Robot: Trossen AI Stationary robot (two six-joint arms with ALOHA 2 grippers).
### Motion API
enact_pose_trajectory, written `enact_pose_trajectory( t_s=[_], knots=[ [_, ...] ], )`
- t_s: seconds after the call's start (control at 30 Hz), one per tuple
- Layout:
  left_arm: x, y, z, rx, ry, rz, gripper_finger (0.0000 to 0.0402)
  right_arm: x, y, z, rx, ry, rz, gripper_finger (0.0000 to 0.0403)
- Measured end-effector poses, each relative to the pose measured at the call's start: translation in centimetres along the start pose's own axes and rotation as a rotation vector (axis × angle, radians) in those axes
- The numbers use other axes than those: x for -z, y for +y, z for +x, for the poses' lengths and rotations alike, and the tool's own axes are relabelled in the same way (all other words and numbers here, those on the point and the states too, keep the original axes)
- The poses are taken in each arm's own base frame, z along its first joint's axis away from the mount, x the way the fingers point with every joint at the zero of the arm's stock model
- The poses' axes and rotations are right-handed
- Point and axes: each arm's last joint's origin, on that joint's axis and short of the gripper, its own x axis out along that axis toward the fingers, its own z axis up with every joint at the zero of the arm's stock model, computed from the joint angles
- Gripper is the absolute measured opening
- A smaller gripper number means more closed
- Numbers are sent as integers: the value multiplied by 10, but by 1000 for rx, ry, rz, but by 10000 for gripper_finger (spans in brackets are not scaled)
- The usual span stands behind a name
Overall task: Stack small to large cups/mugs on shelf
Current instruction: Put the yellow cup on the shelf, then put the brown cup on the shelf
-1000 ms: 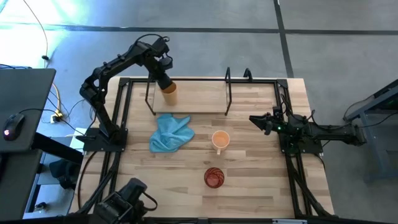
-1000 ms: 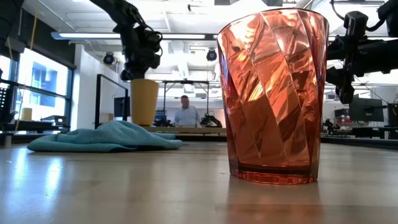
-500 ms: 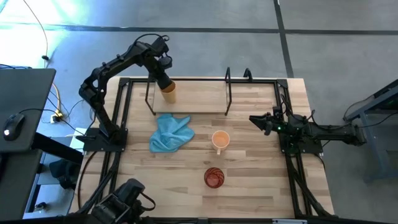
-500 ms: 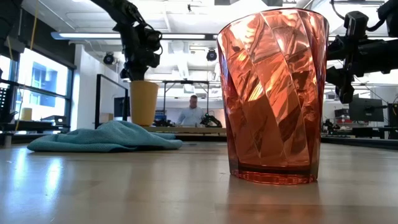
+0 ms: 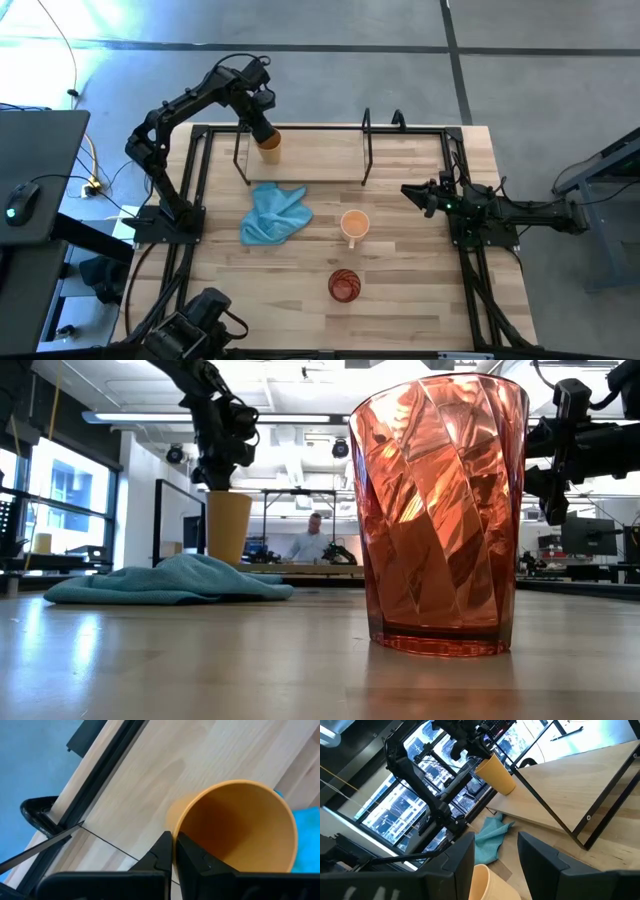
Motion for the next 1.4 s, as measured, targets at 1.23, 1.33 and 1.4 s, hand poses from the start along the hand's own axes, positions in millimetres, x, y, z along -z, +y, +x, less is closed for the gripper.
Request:
enact_pose_trajectory(
  t_s=[1.23,1.33,1.4],
  knots=[
    [0,1,-1,-47,0,-37,131,0,0,0,-5,5,11,140],
    [0,2,-1,-64,5,-36,150,0,0,0,-6,5,10,140],
    [0,2,-1,-66,5,-36,160,0,0,0,-5,5,10,140]
  ],
)
